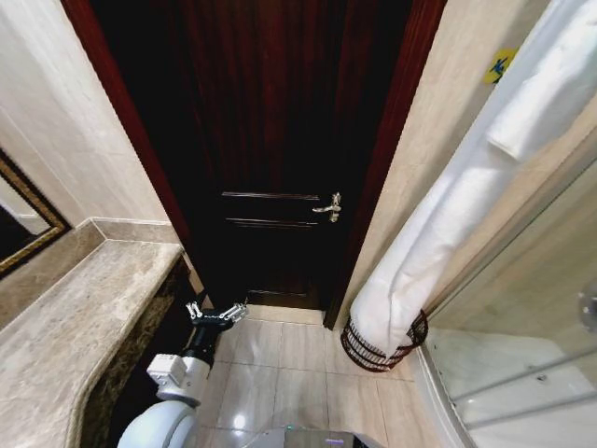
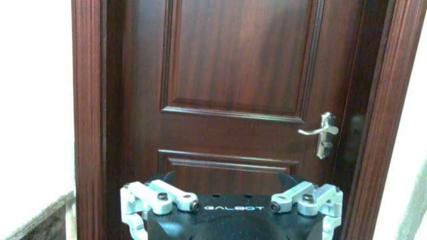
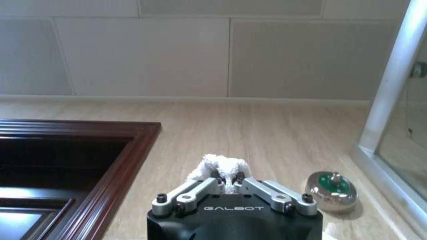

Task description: Discard the used towel into the hamper.

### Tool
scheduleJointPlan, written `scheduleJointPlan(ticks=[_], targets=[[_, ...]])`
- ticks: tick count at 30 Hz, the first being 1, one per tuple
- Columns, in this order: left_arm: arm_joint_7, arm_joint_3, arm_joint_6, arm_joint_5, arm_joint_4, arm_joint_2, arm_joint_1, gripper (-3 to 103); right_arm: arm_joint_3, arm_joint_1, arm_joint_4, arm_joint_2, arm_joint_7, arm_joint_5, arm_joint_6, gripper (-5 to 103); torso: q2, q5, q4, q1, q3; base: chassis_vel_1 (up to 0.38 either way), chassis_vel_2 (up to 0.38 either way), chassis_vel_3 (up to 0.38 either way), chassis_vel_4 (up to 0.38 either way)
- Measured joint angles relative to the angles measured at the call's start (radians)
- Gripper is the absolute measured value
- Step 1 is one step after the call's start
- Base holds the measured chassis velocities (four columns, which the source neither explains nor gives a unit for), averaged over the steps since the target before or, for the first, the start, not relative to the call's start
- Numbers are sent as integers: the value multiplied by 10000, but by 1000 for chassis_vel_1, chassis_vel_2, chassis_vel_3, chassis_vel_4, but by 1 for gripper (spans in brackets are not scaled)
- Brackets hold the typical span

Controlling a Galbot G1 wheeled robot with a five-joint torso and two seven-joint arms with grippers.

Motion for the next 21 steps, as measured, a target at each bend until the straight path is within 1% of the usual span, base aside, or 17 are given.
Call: scheduleJointPlan(ticks=[9, 15, 17, 19, 21], targets=[[0, 0, 0, 0, 0, 0, 1, 100, 419, -424, 324, -424, -89, -2, -59, 2, 2, 1, 0, -5, -2, -15, 17, 16, -10], [0, 0, 0, 0, 0, 0, 0, 100, 449, -502, 316, -595, -155, 120, 23, 2, 1, 0, 0, -1, -1, -136, 119, 123, -130], [0, 0, 0, 0, 0, 0, -1, 100, 460, -539, 302, -614, -219, 154, 98, 2, 0, 2, 1, 3, 0, -163, 173, 163, -158], [0, 0, 0, 0, 0, 0, -1, 100, 489, -591, 273, -646, -389, 227, 267, 2, -2, 4, 10, 11, 4, -154, 145, 156, -83], [0, 0, 0, 0, 0, -1, -1, 100, 490, -592, 230, -667, -466, 273, 388, 2, -4, 2, 9, 14, 6, -146, 91, 105, -30]])
